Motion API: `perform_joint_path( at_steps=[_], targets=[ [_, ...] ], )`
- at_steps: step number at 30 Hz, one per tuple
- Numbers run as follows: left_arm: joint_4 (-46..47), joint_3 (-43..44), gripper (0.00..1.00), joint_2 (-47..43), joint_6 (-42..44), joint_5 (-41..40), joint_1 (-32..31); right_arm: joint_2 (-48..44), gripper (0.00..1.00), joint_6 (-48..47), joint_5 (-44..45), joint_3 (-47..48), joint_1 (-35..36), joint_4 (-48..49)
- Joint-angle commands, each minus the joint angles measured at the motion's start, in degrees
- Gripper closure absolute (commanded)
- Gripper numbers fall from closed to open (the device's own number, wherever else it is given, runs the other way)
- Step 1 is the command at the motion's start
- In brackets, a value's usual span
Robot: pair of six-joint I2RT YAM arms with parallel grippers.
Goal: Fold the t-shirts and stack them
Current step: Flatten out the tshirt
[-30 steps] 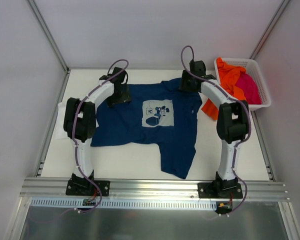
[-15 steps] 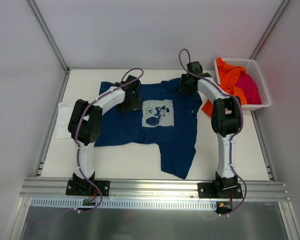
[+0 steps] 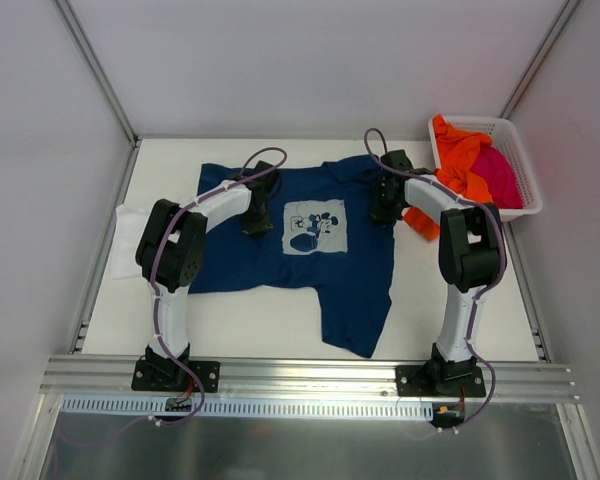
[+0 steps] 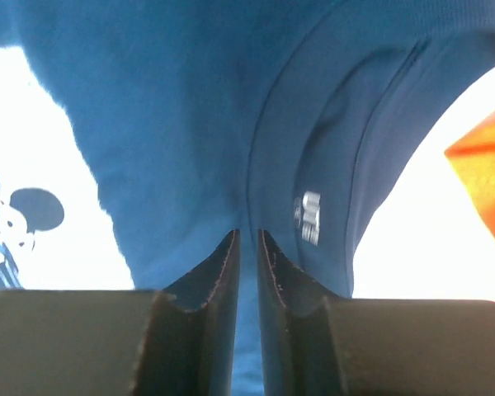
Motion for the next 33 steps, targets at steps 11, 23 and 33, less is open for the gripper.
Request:
perform_joint_path(
  at_steps=[11, 23, 33],
  targets=[
    [-0.1, -7.8, 1.00, -5.4, -1.3, -1.9, -2.1, -13.4, 0.90, 5.3, 3.6, -17.2, 8.2, 2.0],
    [4.3, -18.0, 1.00, -9.8, -2.7, 0.0, -4.2, -19.3, 0.99, 10.3, 6.1, -30.4, 15.3, 5.9],
    [5.3, -26.2, 1.00, -15.6, -6.0, -0.6, -8.7, -29.7, 0.99, 20.1, 11.4, -44.7, 25.4, 4.5]
  ],
)
